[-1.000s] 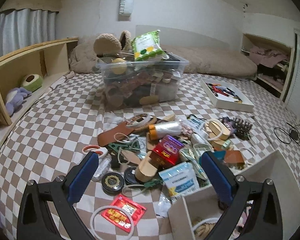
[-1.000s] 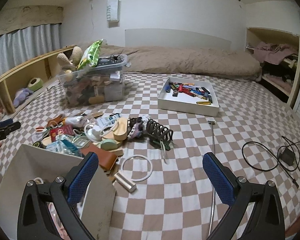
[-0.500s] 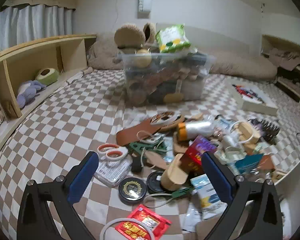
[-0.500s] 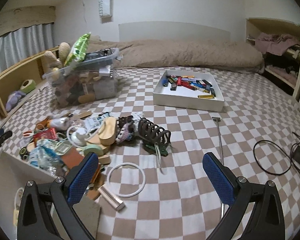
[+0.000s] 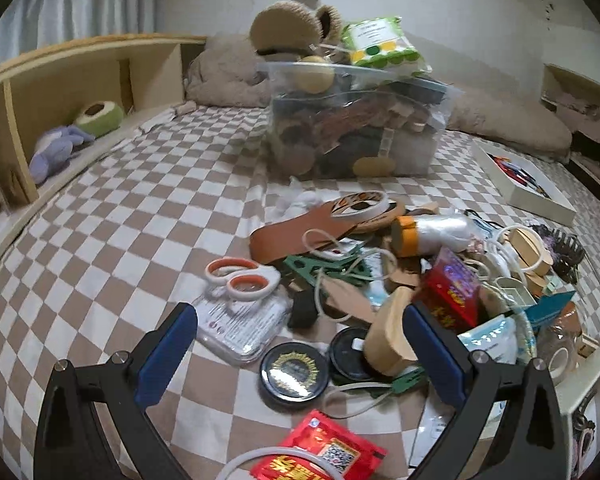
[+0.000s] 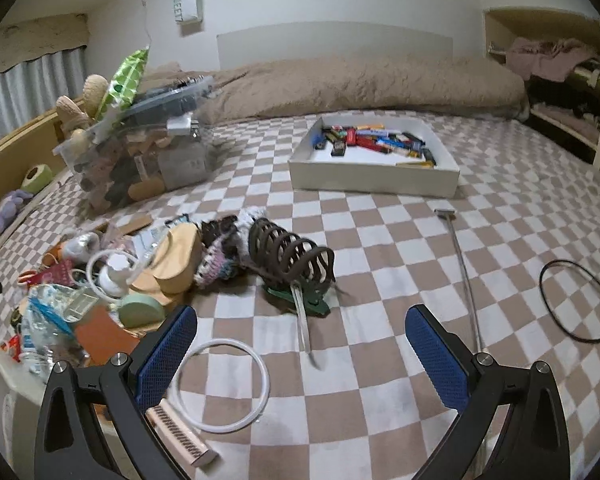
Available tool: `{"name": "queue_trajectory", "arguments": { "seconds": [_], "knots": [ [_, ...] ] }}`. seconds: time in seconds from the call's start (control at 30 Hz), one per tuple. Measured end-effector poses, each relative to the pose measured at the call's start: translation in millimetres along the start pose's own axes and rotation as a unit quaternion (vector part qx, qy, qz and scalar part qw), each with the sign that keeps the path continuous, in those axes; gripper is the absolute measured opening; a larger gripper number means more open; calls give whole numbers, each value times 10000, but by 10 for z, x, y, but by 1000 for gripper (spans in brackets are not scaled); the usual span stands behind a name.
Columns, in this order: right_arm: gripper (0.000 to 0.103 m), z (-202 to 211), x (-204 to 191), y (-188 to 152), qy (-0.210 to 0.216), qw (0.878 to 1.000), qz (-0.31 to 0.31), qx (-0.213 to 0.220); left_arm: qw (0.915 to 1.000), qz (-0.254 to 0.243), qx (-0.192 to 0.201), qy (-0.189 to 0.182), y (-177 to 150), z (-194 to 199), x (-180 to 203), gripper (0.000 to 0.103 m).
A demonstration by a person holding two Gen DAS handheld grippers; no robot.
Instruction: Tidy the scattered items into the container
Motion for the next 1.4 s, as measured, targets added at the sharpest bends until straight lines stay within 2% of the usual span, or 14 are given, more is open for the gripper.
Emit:
{"name": "queue_trajectory", "arguments": {
  "seconds": [0.17, 0.33, 0.47, 0.6, 0.77, 0.83, 0.97, 1.1, 1.27, 1.4],
  "knots": [
    [103, -219, 25, -189, -120, 9993, 70, -342, 9997, -180, -76, 142, -89, -97, 11, 103],
    [103, -269, -8, -213, -142, 9988, 154, -441, 9985, -430, -140, 296, -178, -153, 31, 103],
    [103, -306, 10, -237, -144, 9983, 138, -541, 9971, -501, -498, 286, -278, -231, 48, 103],
    [103, -345, 18, -267, -37, 9981, 112, -611, 9922, -681, -937, 454, -422, -312, 37, 103],
    [103, -413, 40, -305, 3, 9972, 53, -750, 9855, -562, -1437, 711, -606, -277, -90, 103],
    [103, -444, 57, -322, 25, 9965, 9, -832, 9852, -455, -1499, 693, -632, -191, -109, 103],
    [103, -477, 71, -349, 28, 9955, -30, -952, 9840, -575, -1462, 838, -681, -61, -59, 103],
    [103, -628, 62, -413, -258, 9900, 47, -1388, 9836, -626, -1515, 751, -709, -18, -14, 103],
    [103, -590, 60, -423, -447, 9888, 115, -1418, 9809, -674, -1663, 754, -734, -38, 1, 103],
    [103, -489, 229, -441, -759, 9863, -159, -1458, 9790, -408, -1873, 697, -755, -59, -92, 103]
  ]
}}
Point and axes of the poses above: each gripper's, at about its wrist camera, not at the fingertips, and z roughly against the way its jaws point, x to its right, y to its top, the point moved 2 cm from there along -z, roughly the way its jaws point, and after that the axes turned 10 degrees about y, right-handed, at the moved point
